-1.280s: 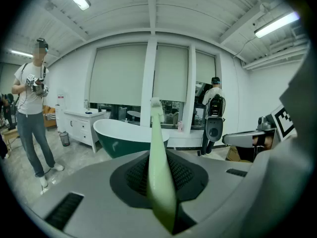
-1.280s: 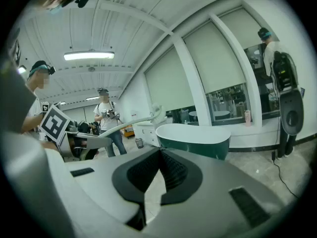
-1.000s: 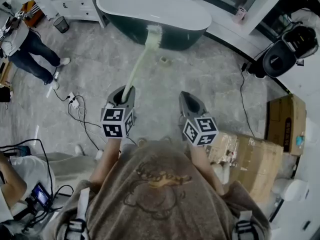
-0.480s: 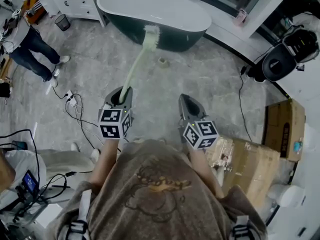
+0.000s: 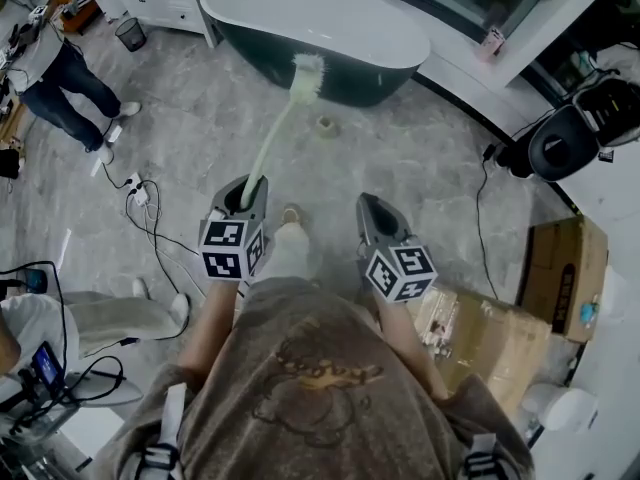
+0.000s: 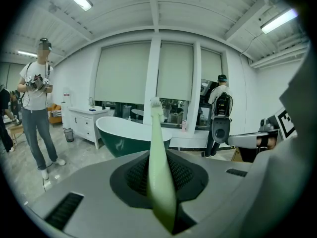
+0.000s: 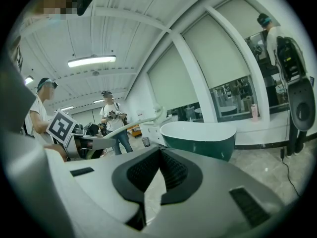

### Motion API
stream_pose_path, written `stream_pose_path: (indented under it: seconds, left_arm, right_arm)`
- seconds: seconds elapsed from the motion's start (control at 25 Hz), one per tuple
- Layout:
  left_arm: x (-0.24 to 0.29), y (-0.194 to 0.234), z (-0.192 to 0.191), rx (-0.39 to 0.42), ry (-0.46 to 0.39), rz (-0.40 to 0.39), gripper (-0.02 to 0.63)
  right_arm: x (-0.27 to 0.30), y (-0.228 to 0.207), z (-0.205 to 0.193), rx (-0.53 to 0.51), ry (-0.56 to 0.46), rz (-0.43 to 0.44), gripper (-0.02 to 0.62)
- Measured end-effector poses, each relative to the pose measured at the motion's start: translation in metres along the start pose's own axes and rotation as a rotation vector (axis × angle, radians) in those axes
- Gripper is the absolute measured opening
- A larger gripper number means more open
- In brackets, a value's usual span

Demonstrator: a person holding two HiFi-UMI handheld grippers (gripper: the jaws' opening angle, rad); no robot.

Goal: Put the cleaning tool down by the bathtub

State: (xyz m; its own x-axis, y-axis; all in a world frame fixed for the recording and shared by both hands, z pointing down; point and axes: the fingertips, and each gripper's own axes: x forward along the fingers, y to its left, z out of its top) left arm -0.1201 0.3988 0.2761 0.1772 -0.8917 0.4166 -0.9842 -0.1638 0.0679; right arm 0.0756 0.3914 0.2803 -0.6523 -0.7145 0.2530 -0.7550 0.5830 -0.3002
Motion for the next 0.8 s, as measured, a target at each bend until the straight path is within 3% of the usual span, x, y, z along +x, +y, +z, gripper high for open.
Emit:
stream_pose_path:
  seconds: [0.52,0.8]
  left_arm:
    - [0.104,0.027,0.023,-0.025,0.013,-0.015,0.066]
    - [0.170,0.047,0.058,-0.014,0.030,-0.047,0.066]
  right_arm:
    - [0.079,-0.060,0.017,-0.007,0.026,-0.013,0.000]
    - [0.136,-0.094,0.044,0.013,0.036,-0.037,0.000]
